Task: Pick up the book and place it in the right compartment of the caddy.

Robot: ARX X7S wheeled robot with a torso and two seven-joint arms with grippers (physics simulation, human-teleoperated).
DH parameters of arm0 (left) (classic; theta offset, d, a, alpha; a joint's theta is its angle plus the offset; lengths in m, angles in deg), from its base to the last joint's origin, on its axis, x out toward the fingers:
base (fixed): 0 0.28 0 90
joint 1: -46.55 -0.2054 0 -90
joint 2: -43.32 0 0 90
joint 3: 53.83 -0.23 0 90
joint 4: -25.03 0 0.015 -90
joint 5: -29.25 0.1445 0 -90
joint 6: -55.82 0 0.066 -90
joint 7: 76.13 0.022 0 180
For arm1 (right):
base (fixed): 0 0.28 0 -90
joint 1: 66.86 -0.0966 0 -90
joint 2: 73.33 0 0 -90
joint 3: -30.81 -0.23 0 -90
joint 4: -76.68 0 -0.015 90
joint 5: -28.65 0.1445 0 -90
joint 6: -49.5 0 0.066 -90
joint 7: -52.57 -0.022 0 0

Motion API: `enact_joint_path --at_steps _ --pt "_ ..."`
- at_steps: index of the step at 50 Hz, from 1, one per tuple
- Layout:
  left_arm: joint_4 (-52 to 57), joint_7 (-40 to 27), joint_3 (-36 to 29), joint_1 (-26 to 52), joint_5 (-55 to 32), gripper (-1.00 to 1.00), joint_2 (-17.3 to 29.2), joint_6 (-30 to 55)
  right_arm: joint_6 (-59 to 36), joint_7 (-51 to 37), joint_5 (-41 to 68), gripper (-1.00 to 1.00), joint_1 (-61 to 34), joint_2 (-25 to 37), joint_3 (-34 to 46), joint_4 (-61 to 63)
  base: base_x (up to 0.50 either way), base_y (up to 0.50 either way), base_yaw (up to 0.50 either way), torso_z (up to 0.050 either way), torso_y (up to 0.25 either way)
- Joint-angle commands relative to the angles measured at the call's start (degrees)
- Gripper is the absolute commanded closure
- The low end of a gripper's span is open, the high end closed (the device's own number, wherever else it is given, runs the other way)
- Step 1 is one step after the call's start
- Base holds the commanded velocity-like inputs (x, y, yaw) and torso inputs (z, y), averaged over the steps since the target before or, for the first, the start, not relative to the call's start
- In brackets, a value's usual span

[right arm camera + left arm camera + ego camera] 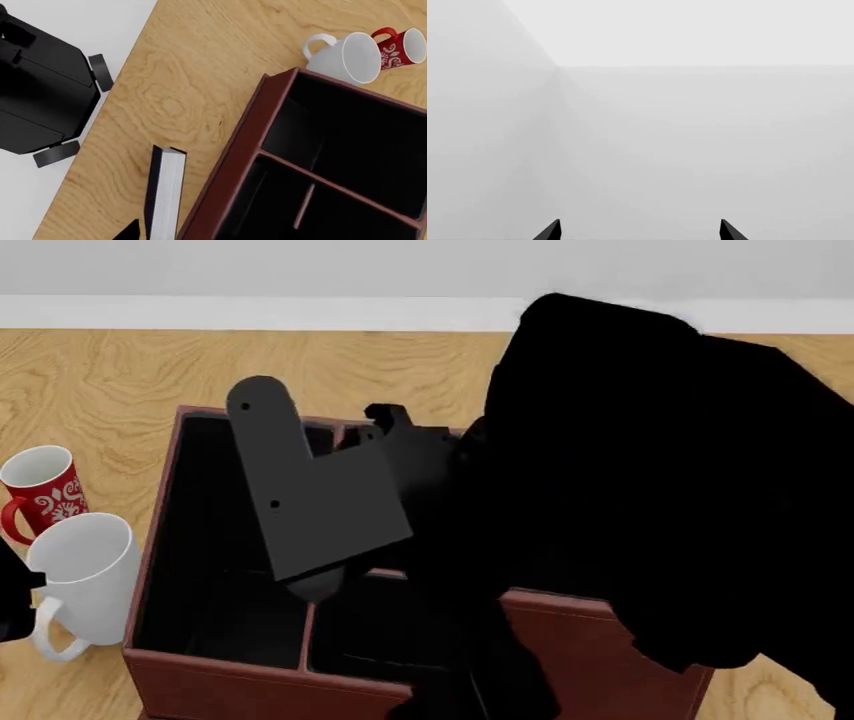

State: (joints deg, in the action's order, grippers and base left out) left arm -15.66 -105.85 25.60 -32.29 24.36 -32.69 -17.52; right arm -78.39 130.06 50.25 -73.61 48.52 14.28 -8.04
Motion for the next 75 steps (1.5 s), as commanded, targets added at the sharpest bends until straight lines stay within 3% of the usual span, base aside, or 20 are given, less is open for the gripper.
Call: enact_joint_path --at_steps 1,29,75 --pt "-0.3 -0.3 0.0 0.1 -0.5 -1.00 0.2 0.0 -0.6 -1.1 0.9 -1.00 3.1 1.8 1.4 2.4 0.00 0.00 0.00 0.000 0.000" --pt "-0.2 -1.4 -0.7 0.4 0.1 -1.00 1.0 0.4 3.6 -4.8 -2.5 -1.00 9.4 2.1 5.6 -0.5 0.00 0.00 0.00 0.000 0.000" --pt "-0.6 -2.9 -0.6 0.6 -1.2 -1.00 1.8 0.6 10.3 -11.1 -6.3 -1.00 18.7 -4.9 9.8 -11.2 0.00 0.00 0.00 0.000 0.000"
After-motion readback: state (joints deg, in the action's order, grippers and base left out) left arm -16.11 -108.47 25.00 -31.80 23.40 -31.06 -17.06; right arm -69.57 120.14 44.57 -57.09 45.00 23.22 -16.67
